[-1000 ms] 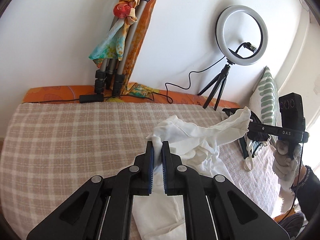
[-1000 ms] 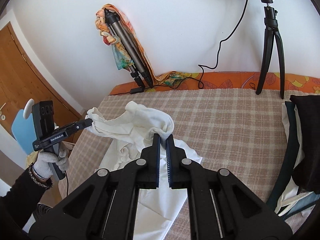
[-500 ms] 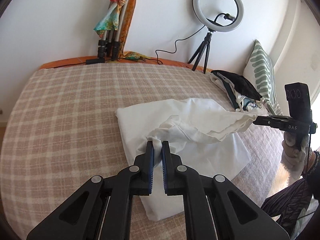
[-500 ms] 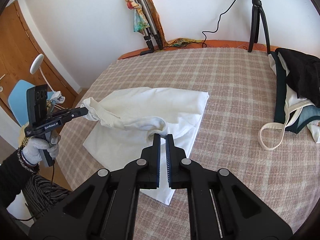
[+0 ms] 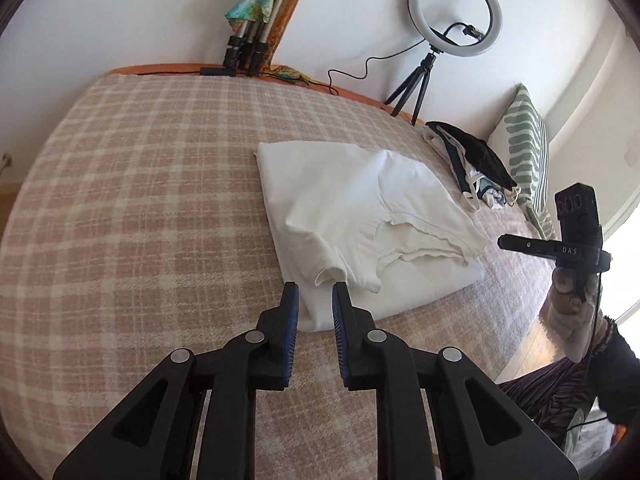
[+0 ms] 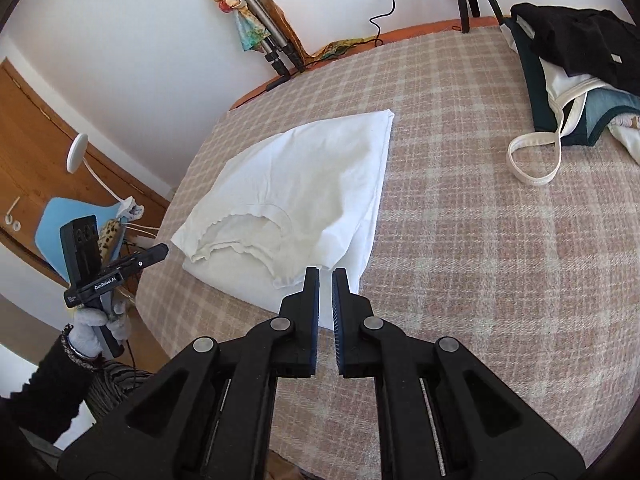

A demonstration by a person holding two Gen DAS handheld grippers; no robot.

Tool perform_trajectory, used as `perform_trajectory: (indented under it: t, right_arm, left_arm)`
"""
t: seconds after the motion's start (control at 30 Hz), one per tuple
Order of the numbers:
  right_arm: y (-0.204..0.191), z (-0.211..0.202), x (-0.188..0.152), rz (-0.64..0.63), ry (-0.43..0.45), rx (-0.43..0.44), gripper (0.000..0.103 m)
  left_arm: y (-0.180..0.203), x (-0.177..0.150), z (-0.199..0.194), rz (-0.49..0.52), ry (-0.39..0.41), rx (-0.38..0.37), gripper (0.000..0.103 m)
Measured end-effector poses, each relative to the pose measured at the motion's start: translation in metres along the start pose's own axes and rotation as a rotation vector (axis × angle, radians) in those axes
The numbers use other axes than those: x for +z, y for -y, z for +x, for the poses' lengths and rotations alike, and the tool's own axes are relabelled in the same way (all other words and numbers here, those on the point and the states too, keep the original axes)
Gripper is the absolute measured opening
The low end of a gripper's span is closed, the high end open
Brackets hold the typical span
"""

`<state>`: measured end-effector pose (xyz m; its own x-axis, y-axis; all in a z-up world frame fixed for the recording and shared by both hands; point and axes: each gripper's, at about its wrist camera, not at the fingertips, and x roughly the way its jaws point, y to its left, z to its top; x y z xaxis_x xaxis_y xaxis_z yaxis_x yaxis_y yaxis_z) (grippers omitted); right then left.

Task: Fold small clothes
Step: 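Press the folded bundle flat and open both tools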

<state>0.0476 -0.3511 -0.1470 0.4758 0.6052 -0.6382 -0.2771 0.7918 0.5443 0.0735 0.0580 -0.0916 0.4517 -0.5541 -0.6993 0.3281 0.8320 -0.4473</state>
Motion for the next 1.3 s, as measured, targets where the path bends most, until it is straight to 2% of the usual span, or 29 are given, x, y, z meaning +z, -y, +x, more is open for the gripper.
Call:
perform_trajectory:
  t: [0.03,0.07,0.13,0.2,0.37,0.53,0.57,0.63,0.7,0.73,0.83,0.9,1.0,1.1,1.17,1.2,1.3]
  right_arm:
    - [0.003,0.003,0.001,0.034,-0.007,0.033,0.01]
    - [0.005,0.007,0.002,0.066,-0.013,0.061,0.015]
    - [0.009,0.014,0.004,0.115,-0.027,0.1,0.025]
    - [0.01,0.021,0.005,0.145,-0.034,0.125,0.028]
    - [0.009,0.038,0.006,0.156,-0.064,0.113,0.028]
    - [0.012,0.049,0.008,0.179,-0.075,0.095,0.028]
    - [0.014,0.05,0.009,0.188,-0.072,0.1,0.028]
    - [0.016,0.052,0.01,0.195,-0.078,0.111,0.028]
    - [0.015,0.052,0.01,0.182,-0.079,0.1,0.019]
    - [0.014,0.052,0.01,0.173,-0.082,0.092,0.011]
    - [0.01,0.048,0.01,0.161,-0.063,0.082,0.007]
    - [0.007,0.037,0.013,0.16,-0.035,0.093,0.006]
    - [0.007,0.013,0.013,0.188,0.012,0.158,0.005]
    - [0.012,0.001,0.006,0.195,0.038,0.171,0.005]
    - [0.018,0.008,0.001,0.205,0.011,0.144,0.005]
    - [0.022,0.013,-0.003,0.217,-0.009,0.137,0.005]
    - [0.022,0.023,-0.01,0.214,-0.045,0.132,0.005]
  left_arm:
    - [-0.007,0.001,-0.001,-0.067,0.007,-0.025,0.037]
    - [-0.015,0.002,-0.002,-0.137,0.019,-0.057,0.04]
    - [-0.029,0.004,0.002,-0.273,0.019,-0.118,0.04]
    - [-0.037,0.005,0.013,-0.367,-0.006,-0.167,0.04]
    - [-0.041,0.006,0.032,-0.463,-0.049,-0.238,0.04]
    - [-0.032,0.009,0.038,-0.441,-0.058,-0.246,0.035]
    - [-0.03,0.01,0.038,-0.432,-0.052,-0.244,0.024]
    - [-0.028,0.01,0.039,-0.41,-0.058,-0.228,0.007]
    - [-0.026,0.01,0.04,-0.397,-0.057,-0.214,0.006]
    - [-0.026,0.01,0.041,-0.397,-0.057,-0.218,0.006]
    - [-0.019,0.013,0.036,-0.379,-0.04,-0.217,0.005]
    - [-0.017,0.014,0.026,-0.377,-0.015,-0.237,0.005]
    - [-0.015,0.014,0.014,-0.355,0.011,-0.249,0.004]
    - [-0.018,0.003,0.023,-0.361,-0.03,-0.232,0.004]
    - [-0.022,-0.005,0.032,-0.365,-0.069,-0.183,0.004]
    - [-0.025,-0.008,0.035,-0.372,-0.082,-0.182,0.004]
    - [-0.026,-0.009,0.029,-0.345,-0.072,-0.151,0.004]
